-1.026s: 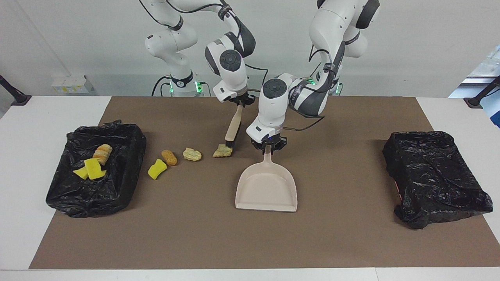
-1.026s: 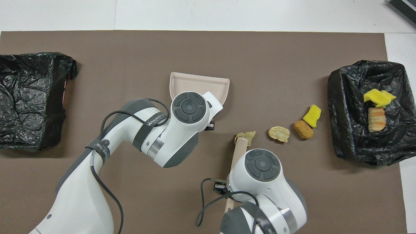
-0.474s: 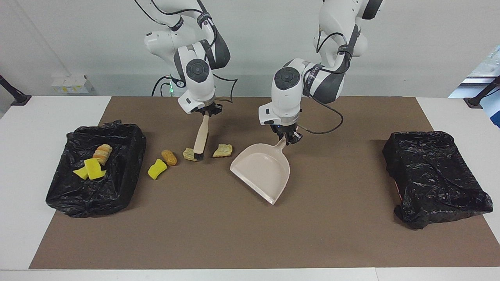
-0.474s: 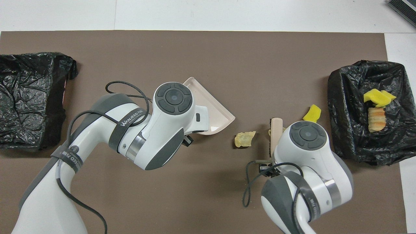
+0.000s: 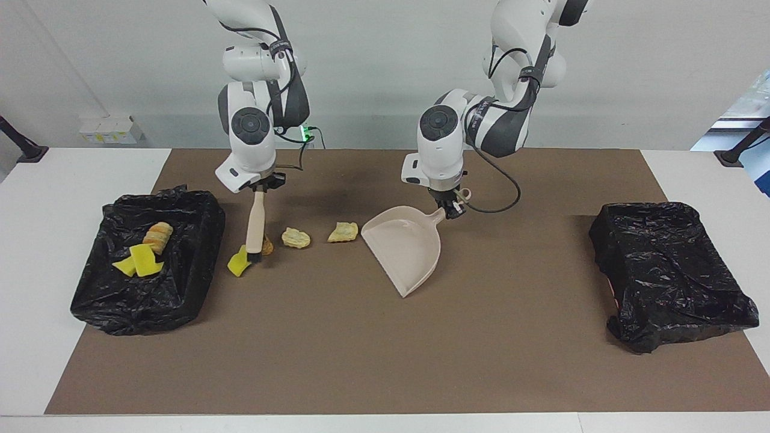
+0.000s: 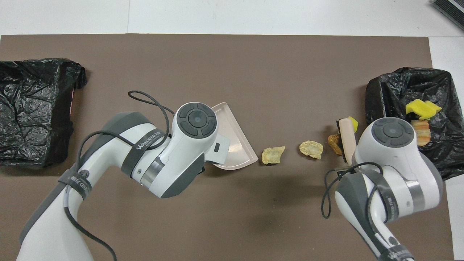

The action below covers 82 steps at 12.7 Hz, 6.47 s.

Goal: Sweep and dump trash in bin
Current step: 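Brush crumbs into the dustpan held by the left gripper with the right gripper, then push the remaining sponge and crumbs into the dustpan with the right gripper's brush, then carry the loaded dustpan with the left gripper to the nearest black bag, then tilt the dustpan over the bag with the left gripper to dump debris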

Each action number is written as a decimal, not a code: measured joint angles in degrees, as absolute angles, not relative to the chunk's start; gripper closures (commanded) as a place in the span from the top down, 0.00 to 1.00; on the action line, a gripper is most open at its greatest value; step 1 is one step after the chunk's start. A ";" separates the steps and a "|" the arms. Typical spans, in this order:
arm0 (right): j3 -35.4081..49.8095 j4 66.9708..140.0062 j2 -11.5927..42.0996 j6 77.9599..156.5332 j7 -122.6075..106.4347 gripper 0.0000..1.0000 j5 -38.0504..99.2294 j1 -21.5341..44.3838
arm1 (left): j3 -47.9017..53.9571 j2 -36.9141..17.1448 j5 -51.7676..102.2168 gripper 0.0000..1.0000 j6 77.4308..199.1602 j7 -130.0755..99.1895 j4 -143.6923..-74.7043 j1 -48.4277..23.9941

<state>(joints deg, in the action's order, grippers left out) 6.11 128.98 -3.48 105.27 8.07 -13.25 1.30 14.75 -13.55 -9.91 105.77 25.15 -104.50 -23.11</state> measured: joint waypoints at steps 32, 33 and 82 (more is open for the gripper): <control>7.73 125.69 3.01 110.73 18.42 0.00 15.51 29.17 | 14.73 -3.26 -10.97 0.00 117.76 31.59 -123.67 -26.37; 7.55 124.80 2.69 108.49 18.37 0.00 15.51 28.41 | 14.71 -3.26 -10.97 0.00 118.00 32.83 -123.73 -26.08; 8.23 121.81 7.40 110.12 35.54 1.00 13.01 37.87 | 11.92 -0.88 -4.64 0.00 108.54 95.05 -102.45 31.29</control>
<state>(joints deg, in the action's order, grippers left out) 8.23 121.81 7.40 110.12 35.54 13.01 37.87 11.92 -0.88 -4.64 108.54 95.05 -102.45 31.29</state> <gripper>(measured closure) 0.304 0.687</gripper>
